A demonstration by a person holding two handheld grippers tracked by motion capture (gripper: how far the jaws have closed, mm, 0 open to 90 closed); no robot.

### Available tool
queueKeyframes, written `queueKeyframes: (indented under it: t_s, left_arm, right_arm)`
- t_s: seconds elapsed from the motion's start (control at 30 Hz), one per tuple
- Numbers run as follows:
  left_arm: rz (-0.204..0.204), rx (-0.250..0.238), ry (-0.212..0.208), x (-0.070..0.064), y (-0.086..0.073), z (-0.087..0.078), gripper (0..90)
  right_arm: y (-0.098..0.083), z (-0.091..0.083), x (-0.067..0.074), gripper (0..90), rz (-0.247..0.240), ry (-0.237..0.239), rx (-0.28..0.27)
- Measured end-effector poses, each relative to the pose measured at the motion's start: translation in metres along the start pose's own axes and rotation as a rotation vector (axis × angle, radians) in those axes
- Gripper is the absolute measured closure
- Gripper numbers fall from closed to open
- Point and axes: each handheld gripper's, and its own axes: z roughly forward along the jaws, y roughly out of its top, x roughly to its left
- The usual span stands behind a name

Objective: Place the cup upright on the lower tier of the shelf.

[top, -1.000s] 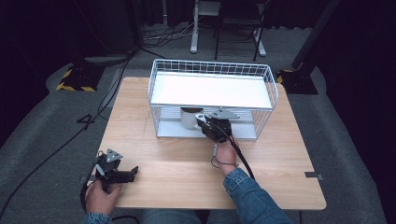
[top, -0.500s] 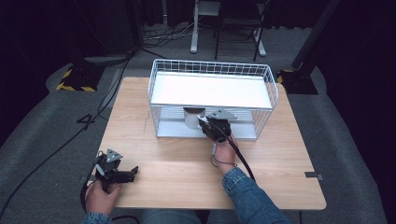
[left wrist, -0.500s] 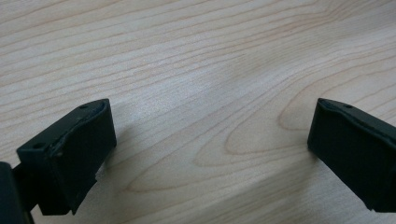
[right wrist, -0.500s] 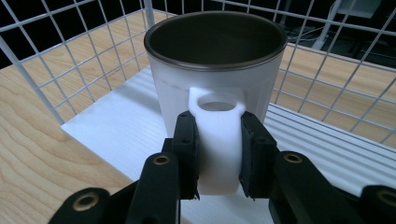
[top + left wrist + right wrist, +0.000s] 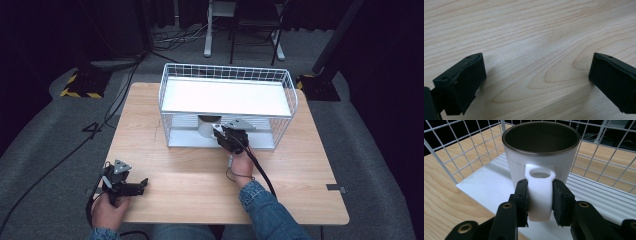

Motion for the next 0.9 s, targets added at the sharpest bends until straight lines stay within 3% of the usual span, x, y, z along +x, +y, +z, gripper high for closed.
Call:
queueKeyframes:
  t_s: [0.33,0.47,0.7,0.9]
  left_arm:
    - [0.0,0.0,0.0,0.0,0.0,0.0,1.3]
    - [0.0,0.0,0.0,0.0,0.0,0.0,1.3]
    - [-0.001,0.0,0.0,0.0,0.0,0.0,1.3]
    - [-0.003,0.0,0.0,0.0,0.001,0.001,1.3]
  right_arm:
    - [0.001,-0.002,-0.003,60.0,0.017,0.012,-0.004]
    - [0.003,-0.007,-0.004,52.4,0.046,0.033,-0.008]
    - [0.008,-0.026,-0.005,49.0,0.066,0.084,-0.021]
    - [0.012,-0.047,-0.007,45.6,0.045,0.137,-0.003]
